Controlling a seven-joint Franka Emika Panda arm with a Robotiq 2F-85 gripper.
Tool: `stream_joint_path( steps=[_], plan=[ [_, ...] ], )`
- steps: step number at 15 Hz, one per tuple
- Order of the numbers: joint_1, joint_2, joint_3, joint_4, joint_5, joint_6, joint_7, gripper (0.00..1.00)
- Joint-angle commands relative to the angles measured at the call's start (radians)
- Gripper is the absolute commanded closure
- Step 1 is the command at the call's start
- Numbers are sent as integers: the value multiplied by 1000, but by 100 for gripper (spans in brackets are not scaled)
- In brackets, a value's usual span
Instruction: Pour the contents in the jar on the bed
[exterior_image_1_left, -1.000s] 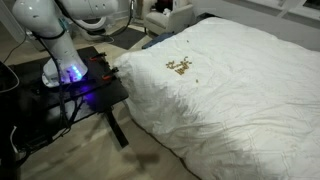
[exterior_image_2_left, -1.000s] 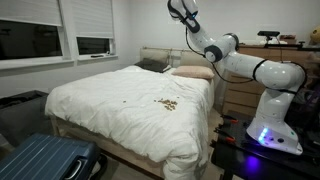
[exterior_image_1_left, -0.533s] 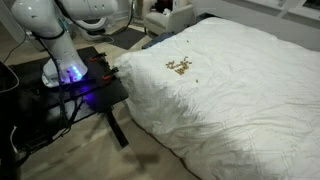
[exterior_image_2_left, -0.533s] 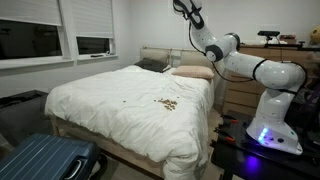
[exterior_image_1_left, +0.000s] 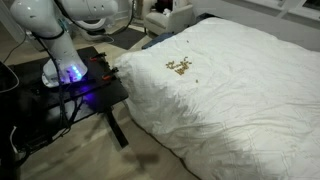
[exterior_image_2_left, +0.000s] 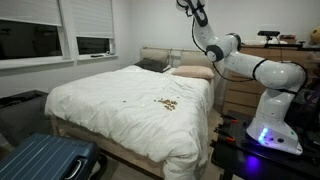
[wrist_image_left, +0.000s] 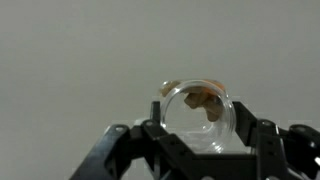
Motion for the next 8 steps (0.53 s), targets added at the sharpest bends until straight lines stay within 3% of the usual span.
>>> stream_joint_path(
  steps=[1, 4, 8],
  plan=[
    [1, 5, 0, 13, 14, 0, -15, 55],
    [10, 9, -2, 67, 16, 0, -10, 55],
    [-5, 22, -6, 19, 37, -1, -28, 55]
  ],
)
